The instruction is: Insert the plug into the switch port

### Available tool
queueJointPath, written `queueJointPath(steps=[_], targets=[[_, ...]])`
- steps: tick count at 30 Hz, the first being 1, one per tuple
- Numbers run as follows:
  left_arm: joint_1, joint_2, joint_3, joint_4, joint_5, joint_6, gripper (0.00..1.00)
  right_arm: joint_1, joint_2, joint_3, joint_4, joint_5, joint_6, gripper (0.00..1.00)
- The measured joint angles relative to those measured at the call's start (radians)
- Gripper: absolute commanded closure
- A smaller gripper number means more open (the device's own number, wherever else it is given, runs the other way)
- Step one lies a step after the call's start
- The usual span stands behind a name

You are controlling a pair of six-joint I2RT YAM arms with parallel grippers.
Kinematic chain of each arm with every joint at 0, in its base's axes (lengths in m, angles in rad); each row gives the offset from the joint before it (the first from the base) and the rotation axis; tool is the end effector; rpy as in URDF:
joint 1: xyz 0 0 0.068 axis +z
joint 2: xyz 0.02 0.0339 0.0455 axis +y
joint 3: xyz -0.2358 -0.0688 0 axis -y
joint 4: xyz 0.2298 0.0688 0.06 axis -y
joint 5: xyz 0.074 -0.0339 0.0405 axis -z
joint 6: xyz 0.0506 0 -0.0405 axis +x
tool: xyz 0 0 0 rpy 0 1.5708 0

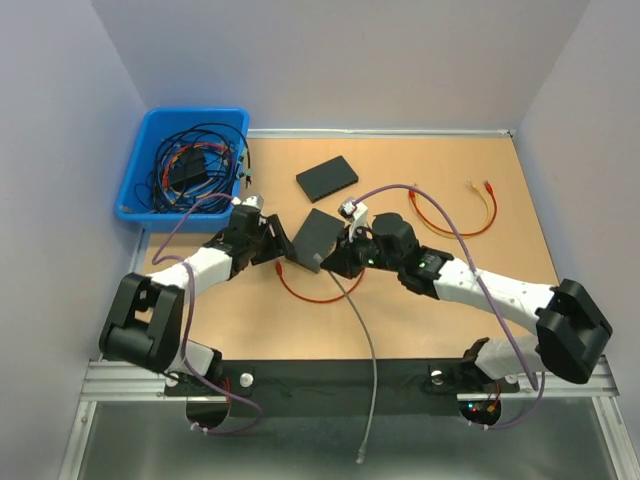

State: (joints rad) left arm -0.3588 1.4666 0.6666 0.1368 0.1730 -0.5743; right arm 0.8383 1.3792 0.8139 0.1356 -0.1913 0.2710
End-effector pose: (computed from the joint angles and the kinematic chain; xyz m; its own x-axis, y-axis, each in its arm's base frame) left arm 0.2743 -0.1122 0.1487 -0.7409 -0.2937 -0.6040 0.0839 0.8518 -0.5171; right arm 0.2026 0.2397 0.2210 -0.4948 -0.1571 -0.8547 -0.7401 0.5917 0.3197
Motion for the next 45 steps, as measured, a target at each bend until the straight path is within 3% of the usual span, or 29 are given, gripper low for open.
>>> queueJointPath(steps=[6,9,15,20,22,25,29,34,39,45], targets=[[-0.006,-0.248,0.000,-0.094,-0.024,0.029,0.26,0.000,-0.068,0.023,0.003,-0.414,0.083,1.00],[-0.007,-0.376,0.000,-0.104,-0.023,0.043,0.23,0.000,-0.098,0.024,-0.003,-0.545,0.116,1.00],[-0.006,-0.595,0.000,-0.112,0.004,0.069,0.23,0.001,-0.164,0.096,-0.003,-0.716,0.168,1.00],[-0.007,-0.695,-0.041,-0.096,0.061,0.079,0.23,0.001,-0.201,0.107,0.004,-0.743,0.181,1.00],[-0.007,-0.720,-0.068,-0.090,0.076,0.079,0.23,0.001,-0.214,0.105,-0.025,-0.690,0.177,1.00],[-0.007,-0.692,-0.080,-0.089,0.078,0.075,0.23,0.002,-0.214,0.105,-0.111,-0.491,0.141,0.99],[-0.007,-0.587,-0.080,-0.075,0.069,0.068,0.23,0.006,-0.138,0.112,-0.258,-0.109,0.097,1.00],[-0.007,-0.418,-0.039,-0.065,0.019,0.076,0.23,0.005,0.018,0.138,-0.394,0.212,0.068,1.00],[-0.006,-0.206,0.072,0.008,-0.004,0.094,0.23,0.006,0.156,0.178,-0.443,0.347,0.049,1.00],[0.002,0.000,0.117,0.134,0.007,0.111,0.24,0.006,0.290,0.215,-0.442,0.405,0.024,0.99]])
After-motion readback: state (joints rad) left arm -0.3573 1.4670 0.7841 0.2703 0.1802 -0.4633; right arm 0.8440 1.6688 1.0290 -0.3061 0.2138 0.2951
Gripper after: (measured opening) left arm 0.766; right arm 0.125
